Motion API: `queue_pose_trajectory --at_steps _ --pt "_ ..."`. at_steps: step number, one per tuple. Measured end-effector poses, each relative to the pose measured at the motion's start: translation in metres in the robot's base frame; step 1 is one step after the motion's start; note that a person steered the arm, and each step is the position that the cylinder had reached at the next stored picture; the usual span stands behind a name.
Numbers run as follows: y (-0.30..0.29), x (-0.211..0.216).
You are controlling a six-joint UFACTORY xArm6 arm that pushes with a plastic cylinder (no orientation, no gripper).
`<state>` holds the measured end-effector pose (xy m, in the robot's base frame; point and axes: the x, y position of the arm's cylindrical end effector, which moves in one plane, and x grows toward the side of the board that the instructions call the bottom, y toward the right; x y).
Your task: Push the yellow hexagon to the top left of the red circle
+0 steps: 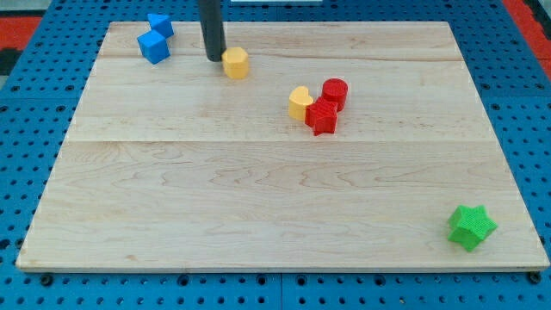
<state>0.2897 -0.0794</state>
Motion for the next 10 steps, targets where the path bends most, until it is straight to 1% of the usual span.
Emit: queue_pose_trajectory --at_steps 1,2,3,4,5,6,7,8,9,10 --pt "0.029 0.044" --pt "0.033 0.008" --pt "0.064 -0.012" --pt "0.091 0.015" --pt "0.085 0.014" --pt "0.062 -0.054" --pt "0.022 -0.048" --pt "-0.010 -0.023" --pt "-0.007 0.026" --pt "0.060 0.070"
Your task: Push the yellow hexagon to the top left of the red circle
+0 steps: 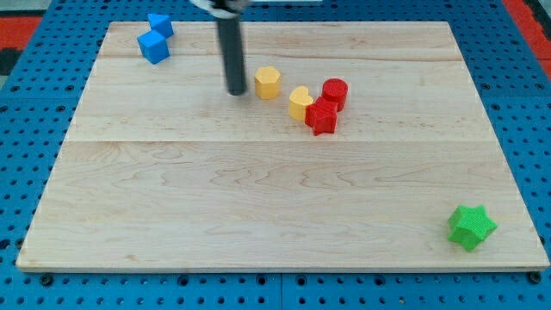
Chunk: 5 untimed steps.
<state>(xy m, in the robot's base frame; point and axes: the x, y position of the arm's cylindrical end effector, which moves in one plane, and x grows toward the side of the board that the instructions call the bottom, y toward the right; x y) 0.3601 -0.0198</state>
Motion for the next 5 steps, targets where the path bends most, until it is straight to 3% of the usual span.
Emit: queue_pose_trajectory --at_steps 2,3,5 --pt "-0.015 -0.024" --pt "0.053 -0.021" --pt "-0.005 -0.054"
